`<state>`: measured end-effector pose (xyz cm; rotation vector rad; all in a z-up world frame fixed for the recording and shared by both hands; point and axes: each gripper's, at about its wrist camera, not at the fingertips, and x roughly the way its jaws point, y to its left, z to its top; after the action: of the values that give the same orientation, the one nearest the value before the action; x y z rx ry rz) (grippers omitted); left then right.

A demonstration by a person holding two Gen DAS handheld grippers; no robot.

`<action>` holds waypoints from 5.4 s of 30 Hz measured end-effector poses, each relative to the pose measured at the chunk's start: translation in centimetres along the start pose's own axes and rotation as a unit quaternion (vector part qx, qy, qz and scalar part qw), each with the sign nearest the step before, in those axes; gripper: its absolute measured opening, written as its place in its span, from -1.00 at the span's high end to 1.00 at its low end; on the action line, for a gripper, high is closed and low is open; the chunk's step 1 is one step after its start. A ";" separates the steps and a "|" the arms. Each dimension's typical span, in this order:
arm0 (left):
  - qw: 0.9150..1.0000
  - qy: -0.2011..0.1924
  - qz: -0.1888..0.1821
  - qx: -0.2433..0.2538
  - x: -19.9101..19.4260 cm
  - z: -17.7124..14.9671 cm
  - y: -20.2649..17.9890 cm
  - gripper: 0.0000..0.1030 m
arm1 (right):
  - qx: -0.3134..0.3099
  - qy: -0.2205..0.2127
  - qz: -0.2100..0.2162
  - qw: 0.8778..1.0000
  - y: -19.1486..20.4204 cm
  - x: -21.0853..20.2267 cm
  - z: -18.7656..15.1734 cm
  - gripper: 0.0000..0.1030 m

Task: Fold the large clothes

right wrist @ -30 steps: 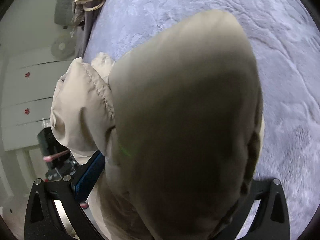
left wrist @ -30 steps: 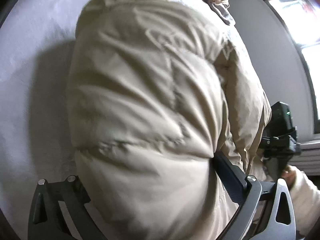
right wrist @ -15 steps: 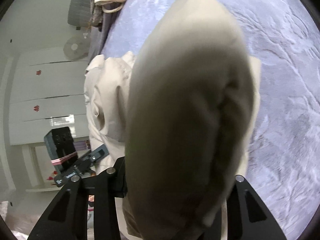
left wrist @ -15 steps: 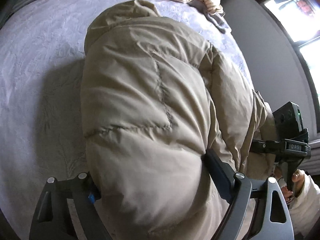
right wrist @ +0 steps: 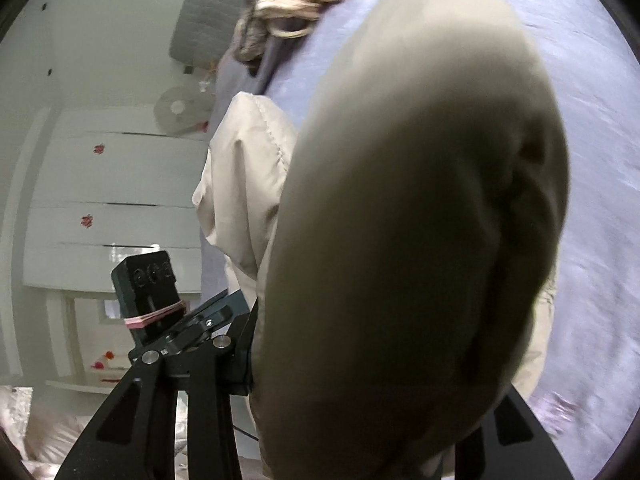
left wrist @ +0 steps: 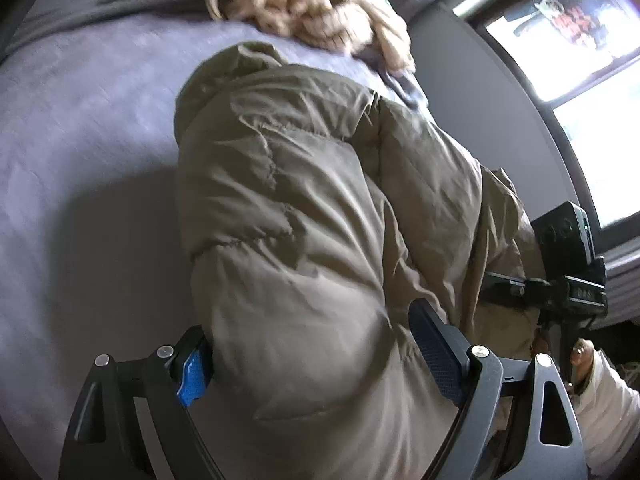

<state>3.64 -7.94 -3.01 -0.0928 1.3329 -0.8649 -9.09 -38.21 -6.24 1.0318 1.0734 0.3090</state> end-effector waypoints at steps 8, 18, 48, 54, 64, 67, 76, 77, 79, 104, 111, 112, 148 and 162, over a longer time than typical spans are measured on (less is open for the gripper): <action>0.995 -0.071 0.054 -0.055 -4.8 4.6 9.9 -0.71 | -0.051 0.043 0.040 0.997 6.5 10.5 6.4 0.13; 0.987 -0.078 0.113 -0.085 -1.2 6.2 19.3 -0.72 | -0.062 0.070 0.005 0.996 6.2 19.4 12.6 0.13; 0.968 -0.128 0.208 -0.047 -0.9 9.7 15.6 -0.81 | -0.127 -0.019 -0.278 0.952 5.5 18.1 13.1 0.93; 0.970 -0.106 0.217 -0.035 2.2 8.6 15.5 -0.81 | -0.097 -0.017 -0.242 0.965 6.0 15.9 12.4 0.87; 0.969 -0.113 0.217 -0.043 2.8 7.0 16.0 -0.87 | -0.185 -0.004 -0.257 0.949 9.6 13.1 0.4 0.81; 0.968 -0.107 0.222 -0.053 2.6 7.0 15.8 -0.87 | -0.161 0.003 -0.268 0.950 7.6 14.1 -0.2 0.77; 0.961 -0.086 0.251 -0.072 -1.6 3.2 14.1 -0.87 | -0.145 0.005 -0.284 0.948 6.1 15.5 1.2 0.47; 0.961 -0.082 0.254 -0.074 -1.9 2.5 14.0 -0.87 | -0.141 0.004 -0.284 0.948 5.9 15.4 1.2 0.46; 0.959 -0.073 0.262 -0.076 -2.3 1.2 13.9 -0.87 | -0.142 0.003 -0.290 0.946 6.0 15.0 0.6 0.43; 0.961 -0.027 0.261 -0.084 -3.6 -4.4 13.1 -0.94 | -0.130 0.009 -0.332 0.934 8.6 14.2 -3.2 0.06; 0.961 -0.037 0.262 -0.076 -6.0 -5.2 12.3 -0.99 | -0.111 -0.006 -0.328 0.938 10.1 12.8 -5.2 -0.05; 0.961 -0.040 0.262 -0.074 -6.3 -5.3 12.2 -0.99 | -0.109 -0.010 -0.327 0.939 10.3 12.6 -5.5 -0.07; 0.929 -0.144 0.338 -0.040 -17.2 -9.4 3.7 -0.99 | -0.194 -0.153 -0.364 0.898 19.7 4.8 -10.9 -0.85; 0.928 -0.148 0.340 -0.042 -17.7 -9.5 3.7 -0.99 | -0.200 -0.153 -0.360 0.898 20.2 4.7 -11.2 -0.85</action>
<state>-2.51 9.03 6.63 0.1636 1.0094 -0.1917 -11.13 -18.48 6.48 0.2533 0.9753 -0.2286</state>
